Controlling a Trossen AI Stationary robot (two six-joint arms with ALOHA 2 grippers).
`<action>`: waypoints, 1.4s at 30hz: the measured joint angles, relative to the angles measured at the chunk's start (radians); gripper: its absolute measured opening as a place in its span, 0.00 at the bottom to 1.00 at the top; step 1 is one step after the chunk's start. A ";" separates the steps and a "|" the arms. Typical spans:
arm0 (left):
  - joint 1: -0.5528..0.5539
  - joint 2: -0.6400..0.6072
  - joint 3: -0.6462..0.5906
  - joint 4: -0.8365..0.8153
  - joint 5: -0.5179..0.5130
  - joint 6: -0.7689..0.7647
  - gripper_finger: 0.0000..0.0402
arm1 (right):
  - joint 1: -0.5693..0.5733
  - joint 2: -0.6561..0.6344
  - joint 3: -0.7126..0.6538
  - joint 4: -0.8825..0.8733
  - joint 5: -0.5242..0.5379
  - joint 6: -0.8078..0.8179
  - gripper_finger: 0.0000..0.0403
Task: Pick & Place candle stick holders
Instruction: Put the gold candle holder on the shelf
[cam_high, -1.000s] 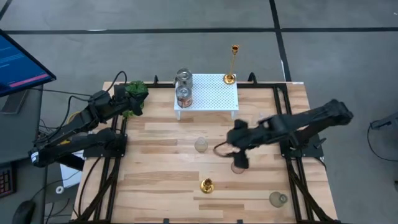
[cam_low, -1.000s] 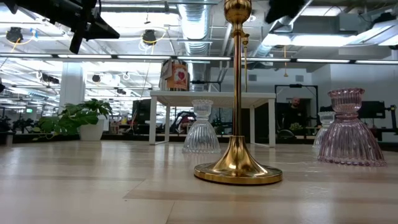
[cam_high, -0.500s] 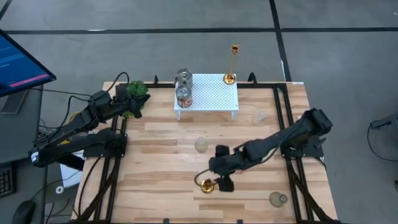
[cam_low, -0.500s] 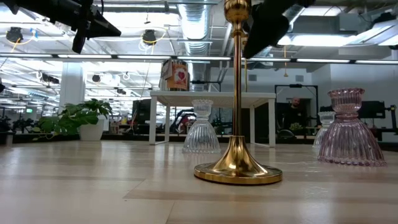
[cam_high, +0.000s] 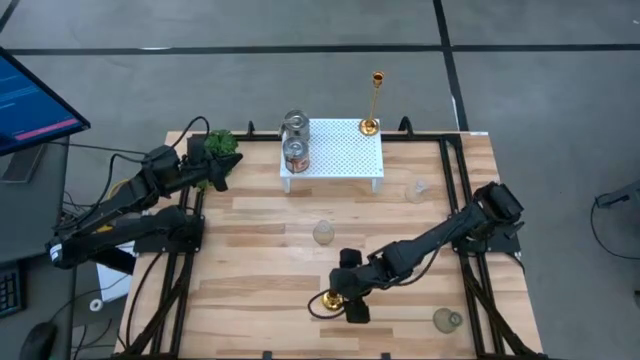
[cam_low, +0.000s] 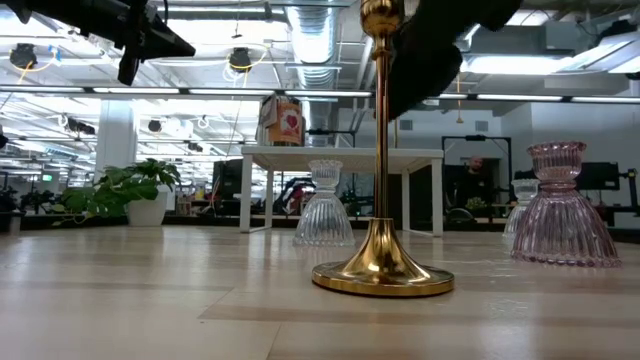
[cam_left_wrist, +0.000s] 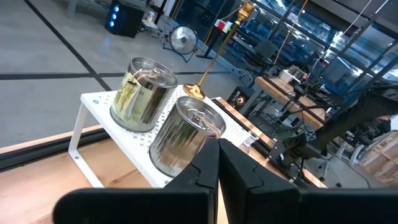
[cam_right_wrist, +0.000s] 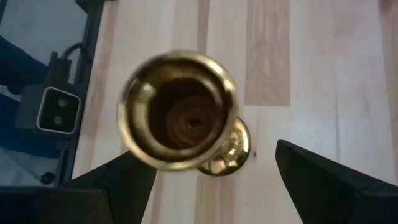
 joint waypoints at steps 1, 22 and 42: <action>0.000 0.000 0.000 0.000 0.000 0.000 0.01 | -0.001 0.005 0.001 0.022 0.000 0.000 0.78; 0.000 0.000 0.000 0.000 -0.001 0.007 0.01 | -0.014 0.018 0.002 0.056 -0.001 -0.031 0.56; 0.000 0.000 0.000 0.000 -0.001 0.007 0.01 | -0.014 0.018 0.002 0.120 -0.002 -0.079 0.04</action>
